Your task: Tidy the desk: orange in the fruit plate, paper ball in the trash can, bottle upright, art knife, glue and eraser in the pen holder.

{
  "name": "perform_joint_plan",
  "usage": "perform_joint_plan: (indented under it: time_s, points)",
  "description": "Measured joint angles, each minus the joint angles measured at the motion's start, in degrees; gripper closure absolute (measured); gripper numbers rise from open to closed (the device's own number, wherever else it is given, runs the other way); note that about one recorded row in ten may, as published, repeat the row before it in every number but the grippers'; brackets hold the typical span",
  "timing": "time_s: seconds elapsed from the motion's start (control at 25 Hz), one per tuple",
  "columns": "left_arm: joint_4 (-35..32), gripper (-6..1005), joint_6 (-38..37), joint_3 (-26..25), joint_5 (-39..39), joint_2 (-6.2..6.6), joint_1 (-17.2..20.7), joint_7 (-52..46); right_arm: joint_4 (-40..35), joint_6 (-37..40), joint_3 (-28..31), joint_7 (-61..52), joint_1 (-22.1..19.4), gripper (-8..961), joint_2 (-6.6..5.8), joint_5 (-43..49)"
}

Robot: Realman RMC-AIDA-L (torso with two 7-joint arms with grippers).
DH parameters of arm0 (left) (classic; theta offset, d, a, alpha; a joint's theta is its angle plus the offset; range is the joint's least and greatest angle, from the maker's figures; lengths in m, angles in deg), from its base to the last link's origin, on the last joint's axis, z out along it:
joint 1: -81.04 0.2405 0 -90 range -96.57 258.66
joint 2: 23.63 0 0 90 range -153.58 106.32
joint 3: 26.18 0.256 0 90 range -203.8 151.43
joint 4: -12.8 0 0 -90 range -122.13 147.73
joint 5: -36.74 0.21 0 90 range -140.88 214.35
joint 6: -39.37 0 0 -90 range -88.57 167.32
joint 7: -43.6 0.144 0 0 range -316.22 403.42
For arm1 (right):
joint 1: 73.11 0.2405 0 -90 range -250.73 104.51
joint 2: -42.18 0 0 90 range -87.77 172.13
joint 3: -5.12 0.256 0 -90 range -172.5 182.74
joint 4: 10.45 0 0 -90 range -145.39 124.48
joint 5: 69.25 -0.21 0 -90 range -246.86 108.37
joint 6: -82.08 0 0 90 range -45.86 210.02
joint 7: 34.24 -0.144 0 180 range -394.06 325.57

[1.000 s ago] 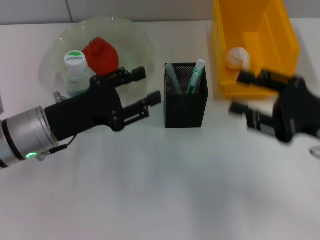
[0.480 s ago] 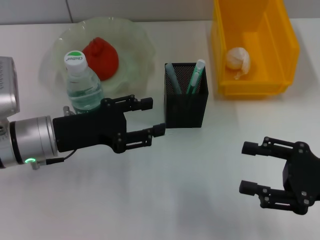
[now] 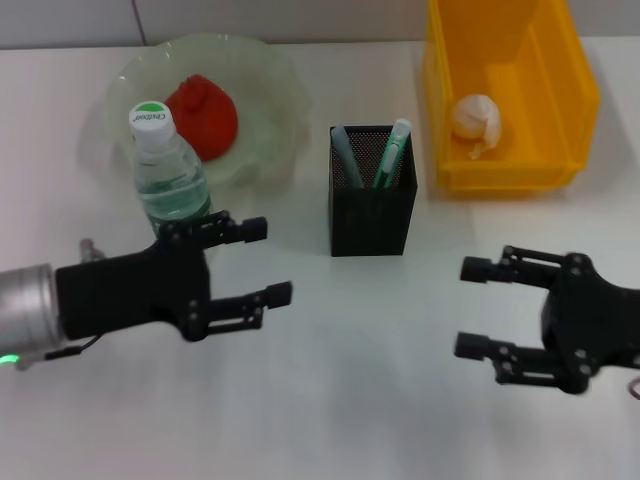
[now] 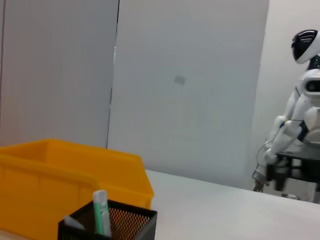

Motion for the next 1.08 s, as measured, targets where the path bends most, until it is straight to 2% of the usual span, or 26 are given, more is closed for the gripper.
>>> perform_joint_plan:
  time_s: [0.24,0.48,1.08]
  points:
    - [-0.33,214,-1.70,-0.47,0.04,1.39,3.42,0.34,4.55,-3.51,-3.19,0.01,6.14,232,-0.02,0.00]
    - [-0.24,214,-1.78,-0.58,0.06,1.76,4.65,0.36,5.80,-8.52,-8.85,-0.17,9.48,232,0.17,-0.37]
    - [-0.30,214,-1.80,-1.22,0.06,1.65,4.50,0.36,7.02,-9.88,-10.14,-0.18,10.76,232,0.31,-0.63]
